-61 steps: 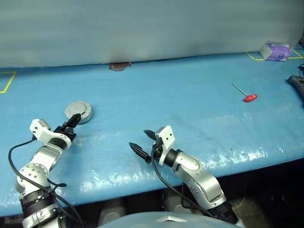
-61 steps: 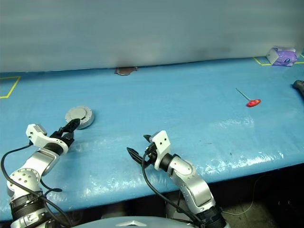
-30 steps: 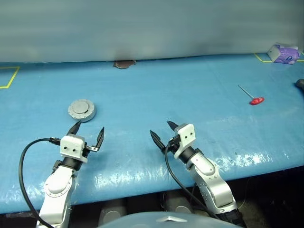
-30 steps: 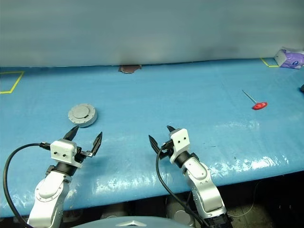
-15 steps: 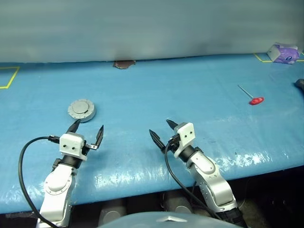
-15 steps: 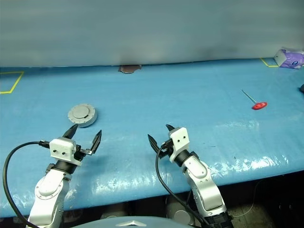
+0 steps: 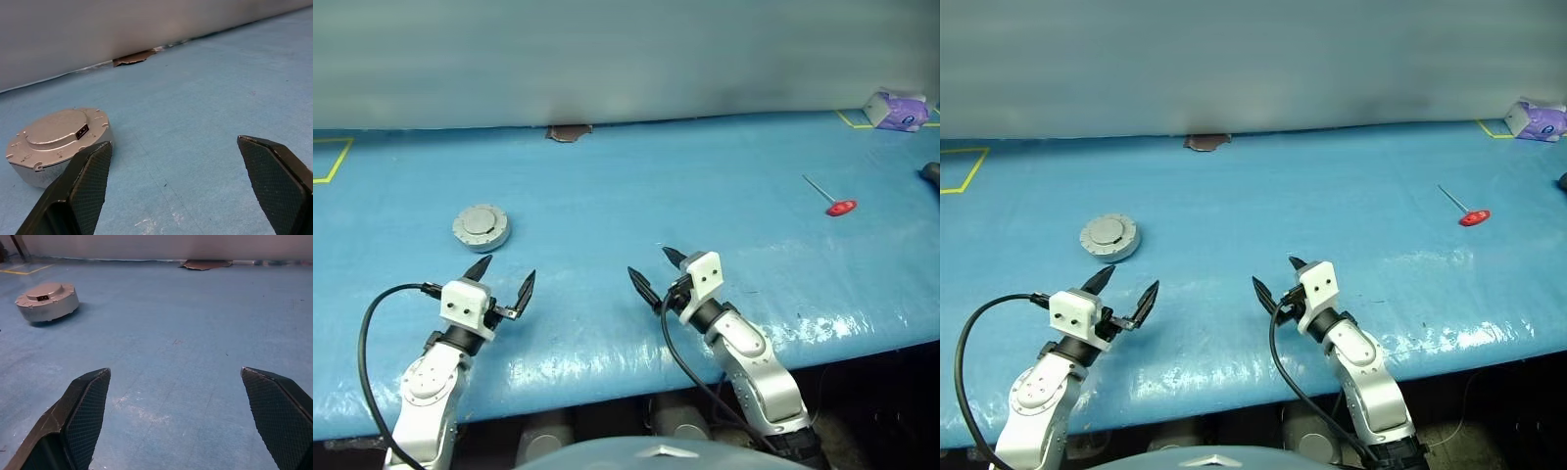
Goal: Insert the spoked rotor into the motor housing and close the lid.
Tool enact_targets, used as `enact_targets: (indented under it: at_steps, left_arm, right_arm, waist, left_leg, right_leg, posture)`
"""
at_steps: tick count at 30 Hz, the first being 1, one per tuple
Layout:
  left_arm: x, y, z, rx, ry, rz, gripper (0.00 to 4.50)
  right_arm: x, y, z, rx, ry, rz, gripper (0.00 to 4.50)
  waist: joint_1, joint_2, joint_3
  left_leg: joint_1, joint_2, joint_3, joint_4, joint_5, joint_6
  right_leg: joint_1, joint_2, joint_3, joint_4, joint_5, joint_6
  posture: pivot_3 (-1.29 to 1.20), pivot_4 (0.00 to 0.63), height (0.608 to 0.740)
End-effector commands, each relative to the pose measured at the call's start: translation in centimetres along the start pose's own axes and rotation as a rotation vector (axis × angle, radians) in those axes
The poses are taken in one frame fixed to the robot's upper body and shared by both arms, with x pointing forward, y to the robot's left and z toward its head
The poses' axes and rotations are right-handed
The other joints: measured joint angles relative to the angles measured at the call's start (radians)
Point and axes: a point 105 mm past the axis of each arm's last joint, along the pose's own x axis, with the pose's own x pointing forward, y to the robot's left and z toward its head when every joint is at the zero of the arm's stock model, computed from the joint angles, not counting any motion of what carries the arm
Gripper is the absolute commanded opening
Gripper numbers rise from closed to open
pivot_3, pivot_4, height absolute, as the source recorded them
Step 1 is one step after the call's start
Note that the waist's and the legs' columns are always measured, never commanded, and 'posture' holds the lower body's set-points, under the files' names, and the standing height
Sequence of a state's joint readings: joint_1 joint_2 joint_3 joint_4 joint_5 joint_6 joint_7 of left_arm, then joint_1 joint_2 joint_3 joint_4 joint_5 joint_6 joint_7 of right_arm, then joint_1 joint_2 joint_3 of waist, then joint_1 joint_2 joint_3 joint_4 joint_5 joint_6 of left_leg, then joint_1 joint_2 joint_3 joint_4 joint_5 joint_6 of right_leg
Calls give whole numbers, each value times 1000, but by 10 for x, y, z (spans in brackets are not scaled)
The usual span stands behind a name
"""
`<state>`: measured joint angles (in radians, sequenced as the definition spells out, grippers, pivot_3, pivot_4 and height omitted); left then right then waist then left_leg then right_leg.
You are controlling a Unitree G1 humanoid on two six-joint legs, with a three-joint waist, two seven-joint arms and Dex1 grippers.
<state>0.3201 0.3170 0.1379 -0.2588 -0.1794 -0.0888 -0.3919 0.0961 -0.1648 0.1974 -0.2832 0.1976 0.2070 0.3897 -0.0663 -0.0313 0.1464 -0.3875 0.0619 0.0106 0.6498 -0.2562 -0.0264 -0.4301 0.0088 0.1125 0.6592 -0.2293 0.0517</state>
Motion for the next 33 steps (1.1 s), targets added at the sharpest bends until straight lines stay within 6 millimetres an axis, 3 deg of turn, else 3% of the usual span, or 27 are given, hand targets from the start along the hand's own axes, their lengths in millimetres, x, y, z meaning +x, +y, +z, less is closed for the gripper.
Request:
enact_targets:
  at_steps: [1, 33]
  left_arm:
    - [-1, 4, 14, 9, -54, 26, 4473]
    - [3, 6, 18, 33, -66, 31, 4473]
  right_arm:
    - [1, 2, 10, 2, -37, 6, 4500]
    - [-1, 5, 12, 39, -63, -8, 4500]
  waist:
    - [0, 0, 0]
    - [1, 0, 0]
  left_leg:
    - [0, 0, 0, 0, 0, 0]
    - [0, 0, 0, 0, 0, 0]
  right_leg:
    - [0, 0, 0, 0, 0, 0]
    - [0, 0, 0, 0, 0, 0]
  posture:
    - [0, 150, 740]
    - [0, 150, 740]
